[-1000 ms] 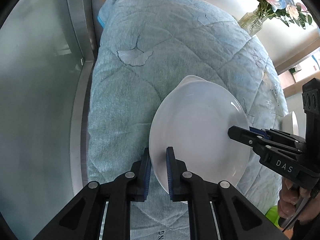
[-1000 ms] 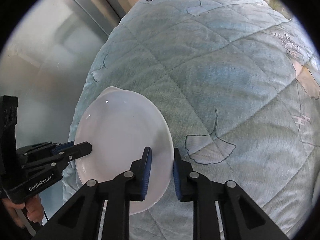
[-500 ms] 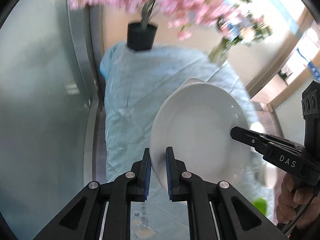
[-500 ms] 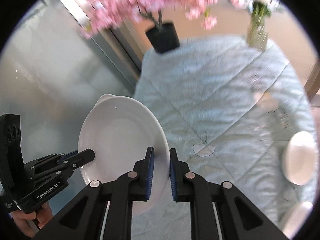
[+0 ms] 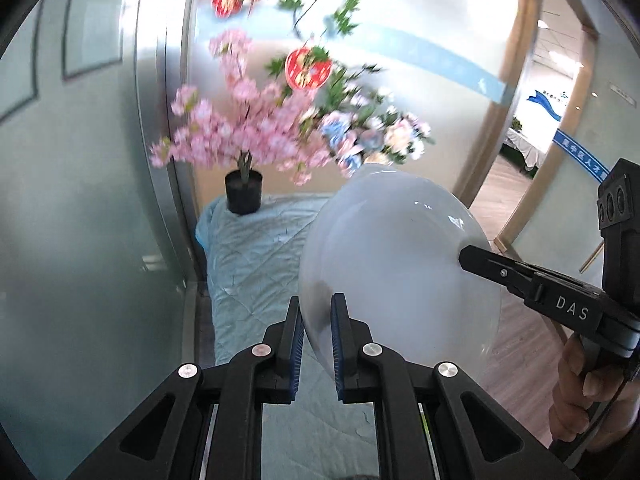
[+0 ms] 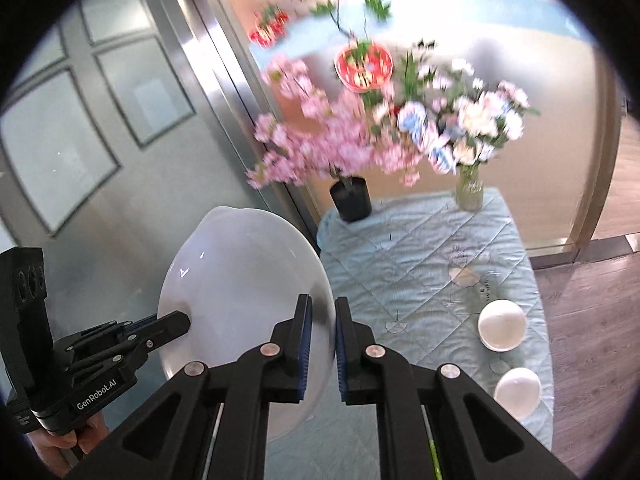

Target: Organize plates and bowls

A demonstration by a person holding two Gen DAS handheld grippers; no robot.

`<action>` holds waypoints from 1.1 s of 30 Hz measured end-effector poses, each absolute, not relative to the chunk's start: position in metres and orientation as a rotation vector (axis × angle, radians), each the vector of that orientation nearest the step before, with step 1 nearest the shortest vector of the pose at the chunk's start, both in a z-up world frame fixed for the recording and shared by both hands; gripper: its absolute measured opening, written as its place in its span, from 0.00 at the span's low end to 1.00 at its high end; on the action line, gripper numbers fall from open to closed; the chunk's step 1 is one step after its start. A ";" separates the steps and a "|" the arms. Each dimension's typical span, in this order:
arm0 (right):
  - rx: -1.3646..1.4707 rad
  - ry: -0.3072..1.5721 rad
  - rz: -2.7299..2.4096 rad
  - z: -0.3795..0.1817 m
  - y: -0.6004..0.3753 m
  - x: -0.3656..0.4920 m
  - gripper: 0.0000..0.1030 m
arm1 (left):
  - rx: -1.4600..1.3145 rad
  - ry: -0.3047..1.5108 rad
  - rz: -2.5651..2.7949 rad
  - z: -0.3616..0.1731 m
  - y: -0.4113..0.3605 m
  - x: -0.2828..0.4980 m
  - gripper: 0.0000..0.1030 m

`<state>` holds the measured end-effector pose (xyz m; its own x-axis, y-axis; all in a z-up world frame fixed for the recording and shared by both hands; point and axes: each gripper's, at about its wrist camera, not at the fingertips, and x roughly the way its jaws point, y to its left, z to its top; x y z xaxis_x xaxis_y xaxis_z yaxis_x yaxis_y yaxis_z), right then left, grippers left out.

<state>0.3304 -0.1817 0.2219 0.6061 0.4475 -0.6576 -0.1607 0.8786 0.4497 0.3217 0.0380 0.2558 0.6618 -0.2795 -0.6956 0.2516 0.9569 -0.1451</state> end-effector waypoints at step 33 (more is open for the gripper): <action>0.511 1.228 0.323 0.069 -0.201 0.072 0.08 | -0.090 1.201 -0.292 0.050 0.018 0.039 0.07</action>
<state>0.0716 -0.2014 0.0689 0.3122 0.4989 -0.8085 0.0371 0.8440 0.5351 0.0392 0.0177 0.0497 0.3285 -0.2705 -0.9049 0.1757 0.9589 -0.2228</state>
